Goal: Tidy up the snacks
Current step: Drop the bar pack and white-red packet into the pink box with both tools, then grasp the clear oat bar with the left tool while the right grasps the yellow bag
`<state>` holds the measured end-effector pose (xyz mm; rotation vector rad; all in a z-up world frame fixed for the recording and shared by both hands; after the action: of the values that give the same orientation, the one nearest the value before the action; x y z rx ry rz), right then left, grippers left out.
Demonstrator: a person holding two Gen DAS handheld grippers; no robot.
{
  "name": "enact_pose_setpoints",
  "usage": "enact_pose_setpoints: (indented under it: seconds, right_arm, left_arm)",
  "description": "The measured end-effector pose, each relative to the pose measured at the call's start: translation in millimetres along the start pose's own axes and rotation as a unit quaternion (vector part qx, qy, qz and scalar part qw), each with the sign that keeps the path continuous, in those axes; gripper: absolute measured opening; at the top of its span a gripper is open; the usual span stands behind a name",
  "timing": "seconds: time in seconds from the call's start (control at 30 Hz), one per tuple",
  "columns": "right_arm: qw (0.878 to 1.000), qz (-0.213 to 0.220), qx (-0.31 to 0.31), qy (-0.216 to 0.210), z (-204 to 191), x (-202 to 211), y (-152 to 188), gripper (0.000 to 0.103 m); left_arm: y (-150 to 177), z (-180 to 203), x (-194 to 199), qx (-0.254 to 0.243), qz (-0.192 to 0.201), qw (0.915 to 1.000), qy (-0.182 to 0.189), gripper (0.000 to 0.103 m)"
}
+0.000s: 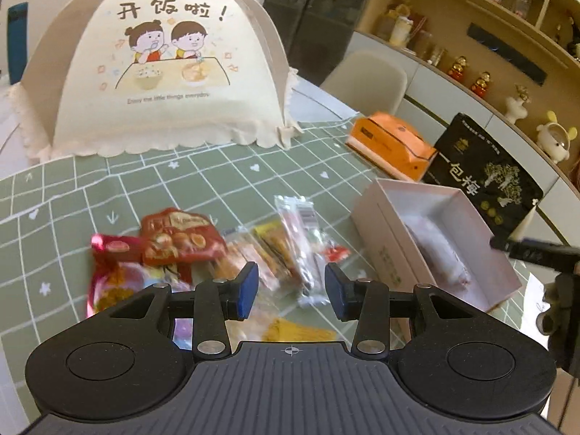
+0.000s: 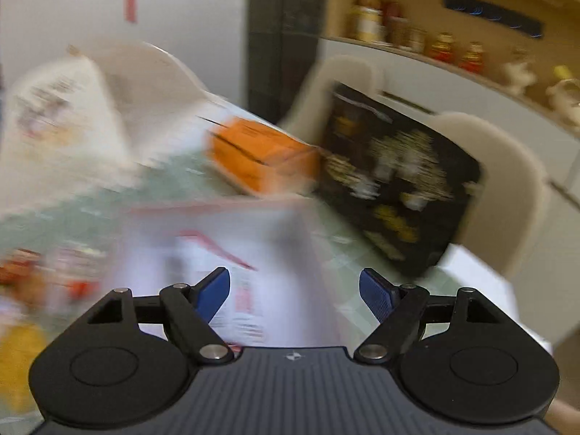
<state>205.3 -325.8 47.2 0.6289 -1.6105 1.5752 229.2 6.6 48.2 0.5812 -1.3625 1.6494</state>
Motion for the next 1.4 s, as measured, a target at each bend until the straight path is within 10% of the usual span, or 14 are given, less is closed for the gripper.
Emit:
enact_pose_setpoints:
  seconds: [0.07, 0.13, 0.17, 0.47, 0.93, 1.23, 1.4]
  right_arm:
    - [0.999, -0.029, -0.005, 0.039, 12, -26, 6, 0.071]
    - [0.997, -0.067, -0.004, 0.043, 15, -45, 15, 0.034]
    - [0.996, -0.086, -0.003, 0.036, 12, -51, 22, 0.031]
    - [0.993, -0.083, 0.06, 0.058, -32, -39, 46, 0.03]
    - [0.993, -0.099, 0.057, -0.036, -126, -16, 60, 0.028]
    - [0.997, -0.062, 0.036, -0.033, -84, 2, 78, 0.032]
    - [0.995, 0.028, 0.069, -0.073, -91, 67, 78, 0.076]
  left_arm:
    - [-14, 6, -8, -0.022, 0.005, 0.9997, 0.007, 0.045]
    - [-34, 20, -26, -0.055, 0.009, 0.9985, 0.005, 0.045]
    - [-44, 28, -38, -0.073, 0.011, 0.9972, 0.003, 0.045]
    - [-49, 39, -117, -0.236, -0.056, 0.9686, -0.054, 0.027]
    - [25, -70, -13, -0.104, -0.048, 0.9934, -0.002, 0.027]
    - [73, -63, 60, -0.04, -0.014, 0.999, -0.01, 0.028]
    - [117, -47, 58, -0.093, -0.065, 0.9925, -0.047, 0.032]
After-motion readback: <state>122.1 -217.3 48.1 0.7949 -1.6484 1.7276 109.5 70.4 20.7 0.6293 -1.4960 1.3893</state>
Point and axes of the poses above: each gripper's, at about its wrist camera, not at the fingertips, and x roughly against the way its jaws point, z to its right, y to its underside, the point moved 6 cm from there along -x, roughly the way its jaws point, and after that the axes turned 13 degrees about -z, right-handed, at the moved point
